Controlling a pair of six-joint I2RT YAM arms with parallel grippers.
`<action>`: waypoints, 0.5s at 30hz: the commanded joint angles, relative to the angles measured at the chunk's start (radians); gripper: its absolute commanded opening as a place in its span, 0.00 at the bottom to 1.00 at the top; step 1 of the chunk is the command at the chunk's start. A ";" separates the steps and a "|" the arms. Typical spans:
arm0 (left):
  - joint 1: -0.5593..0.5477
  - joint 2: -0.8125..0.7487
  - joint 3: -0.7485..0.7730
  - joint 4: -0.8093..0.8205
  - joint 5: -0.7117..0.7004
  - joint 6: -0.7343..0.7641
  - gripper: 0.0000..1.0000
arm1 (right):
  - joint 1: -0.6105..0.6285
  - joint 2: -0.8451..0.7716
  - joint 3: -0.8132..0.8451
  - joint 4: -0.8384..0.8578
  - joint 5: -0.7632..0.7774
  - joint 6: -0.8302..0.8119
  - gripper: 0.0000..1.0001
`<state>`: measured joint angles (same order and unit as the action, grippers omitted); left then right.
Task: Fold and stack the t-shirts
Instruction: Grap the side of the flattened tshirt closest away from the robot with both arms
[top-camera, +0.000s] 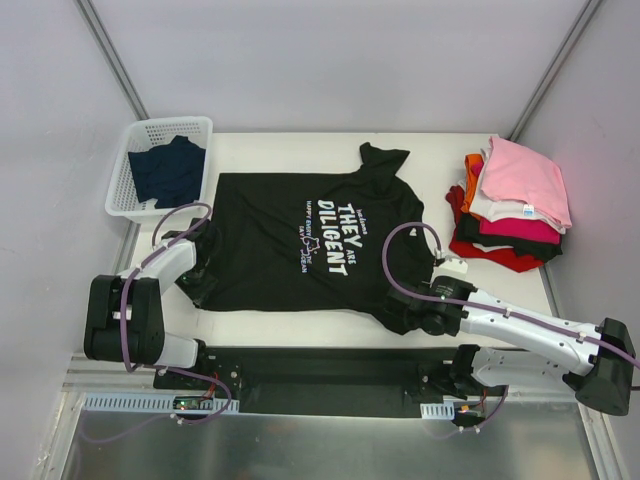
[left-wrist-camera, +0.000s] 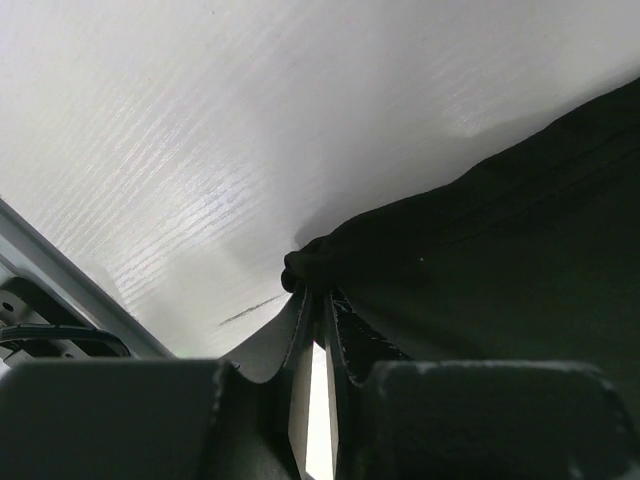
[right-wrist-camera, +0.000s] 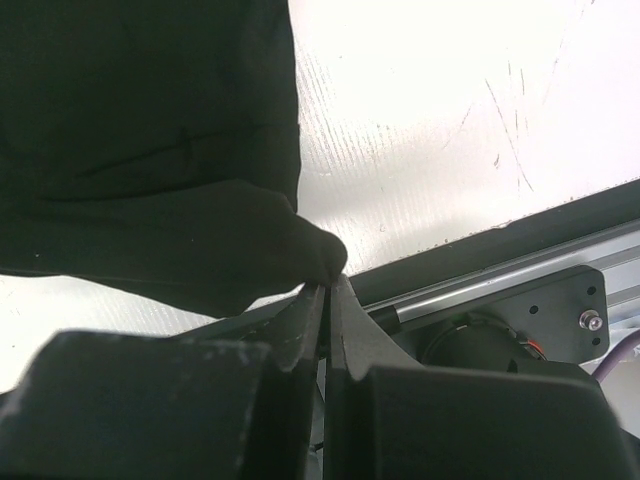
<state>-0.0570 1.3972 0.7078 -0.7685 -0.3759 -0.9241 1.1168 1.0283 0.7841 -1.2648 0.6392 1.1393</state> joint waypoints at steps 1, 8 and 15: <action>0.006 -0.047 0.019 -0.011 0.020 0.040 0.05 | -0.005 -0.008 0.006 -0.045 0.022 -0.007 0.01; -0.006 -0.144 0.114 -0.038 0.055 0.128 0.00 | -0.006 0.026 0.087 -0.062 0.069 -0.036 0.01; -0.024 -0.103 0.280 -0.124 0.051 0.179 0.00 | -0.081 0.059 0.181 -0.065 0.088 -0.121 0.01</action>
<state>-0.0601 1.2766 0.8940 -0.8173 -0.3214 -0.7975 1.0794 1.0756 0.9035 -1.2812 0.6773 1.0832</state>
